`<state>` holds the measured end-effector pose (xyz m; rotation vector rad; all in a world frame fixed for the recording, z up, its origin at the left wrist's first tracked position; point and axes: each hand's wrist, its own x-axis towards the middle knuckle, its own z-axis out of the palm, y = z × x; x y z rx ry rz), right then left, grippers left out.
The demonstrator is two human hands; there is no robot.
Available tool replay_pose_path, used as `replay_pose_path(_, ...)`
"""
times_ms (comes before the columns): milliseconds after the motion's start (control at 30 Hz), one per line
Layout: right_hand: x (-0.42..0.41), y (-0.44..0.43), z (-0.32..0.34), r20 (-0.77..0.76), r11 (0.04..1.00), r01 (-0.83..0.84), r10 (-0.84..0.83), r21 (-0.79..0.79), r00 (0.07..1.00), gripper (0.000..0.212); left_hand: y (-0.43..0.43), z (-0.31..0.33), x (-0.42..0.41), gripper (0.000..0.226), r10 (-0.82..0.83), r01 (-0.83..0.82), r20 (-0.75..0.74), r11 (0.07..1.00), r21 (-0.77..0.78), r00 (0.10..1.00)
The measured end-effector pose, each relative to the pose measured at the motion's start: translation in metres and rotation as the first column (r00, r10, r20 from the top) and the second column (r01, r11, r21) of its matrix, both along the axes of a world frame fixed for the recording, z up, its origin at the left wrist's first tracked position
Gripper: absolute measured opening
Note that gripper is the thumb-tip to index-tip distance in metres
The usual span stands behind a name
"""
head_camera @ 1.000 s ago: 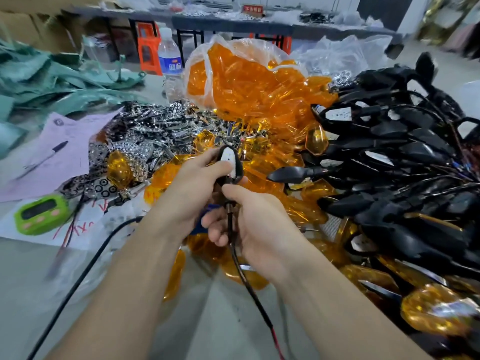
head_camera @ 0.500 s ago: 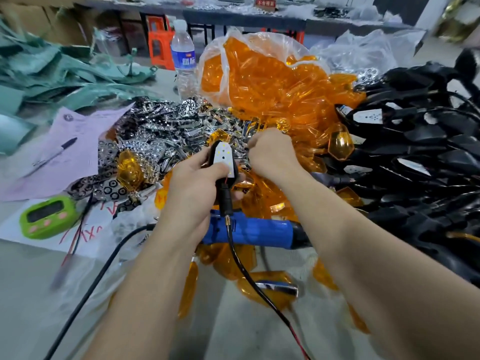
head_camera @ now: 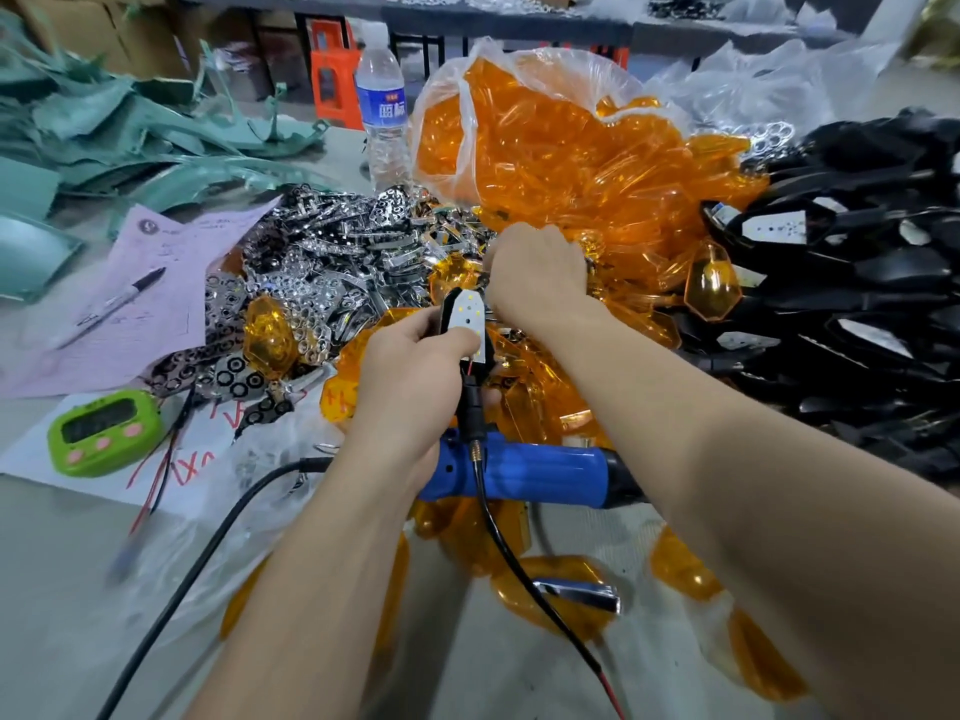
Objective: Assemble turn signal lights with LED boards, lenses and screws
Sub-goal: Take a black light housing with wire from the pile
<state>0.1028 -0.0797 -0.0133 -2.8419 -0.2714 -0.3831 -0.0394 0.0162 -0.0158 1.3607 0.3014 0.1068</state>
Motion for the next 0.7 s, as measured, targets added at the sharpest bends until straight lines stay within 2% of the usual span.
replay_pose_path(33,-0.001,0.003,0.002,0.006,0.997,-0.067,0.067,0.027,0.998,0.04,0.0,0.001,0.0,0.021,0.0,0.0,-0.005,1.0,-0.001,1.0)
replay_pose_path(133,-0.002,0.016,0.005,-0.145,0.936,-0.257,0.296,0.24,0.944,0.05,-0.001,0.003,-0.001,0.02,0.026,-0.027,-0.012,1.0,-0.01,1.0)
replay_pose_path(233,0.002,0.029,0.002,-0.258,0.847,-0.27,0.418,0.458,0.871,0.042,-0.002,0.004,-0.003,0.019,0.088,-0.087,0.008,0.996,-0.037,0.996)
replay_pose_path(267,0.005,0.034,0.002,-0.307,0.844,-0.281,0.446,0.458,0.841,0.044,-0.001,0.005,-0.004,0.02,0.107,-0.106,0.016,0.993,-0.049,0.994)
replay_pose_path(300,0.01,0.039,0.001,-0.345,0.865,-0.32,0.457,0.387,0.82,0.048,-0.001,0.004,-0.005,0.02,0.124,-0.123,0.023,0.991,-0.054,0.992)
replay_pose_path(367,0.017,0.05,0.002,-0.406,0.908,-0.404,0.412,0.11,0.816,0.041,0.0,0.004,-0.007,0.021,0.139,-0.138,0.025,0.989,-0.048,0.99)
replay_pose_path(400,0.018,0.055,0.004,-0.377,0.919,-0.39,0.343,-0.054,0.86,0.028,0.0,0.004,-0.008,0.022,0.137,-0.136,0.022,0.99,-0.048,0.99)
replay_pose_path(467,0.017,0.064,0.008,-0.165,0.934,-0.255,0.219,-0.25,0.962,0.009,0.001,0.004,-0.009,0.021,0.151,-0.149,0.02,0.986,-0.071,0.988)
replay_pose_path(500,0.016,0.067,0.01,-0.041,0.945,-0.19,0.186,-0.265,0.982,0.007,0.002,0.005,-0.009,0.02,0.17,-0.167,0.025,0.982,-0.092,0.985)
replay_pose_path(567,0.017,0.077,0.01,0.044,0.953,-0.217,0.232,-0.213,0.972,0.009,0.003,0.006,-0.008,0.018,0.213,-0.206,0.039,0.969,-0.14,0.976)
replay_pose_path(633,0.014,0.085,0.015,-0.031,0.939,-0.344,0.344,-0.011,0.938,0.028,0.004,0.006,-0.007,0.018,0.254,-0.244,0.041,0.955,-0.17,0.966)
replay_pose_path(700,0.009,0.095,0.019,-0.143,0.887,-0.431,0.454,0.164,0.88,0.03,0.005,0.006,-0.006,0.017,0.293,-0.277,0.042,0.936,-0.218,0.955)
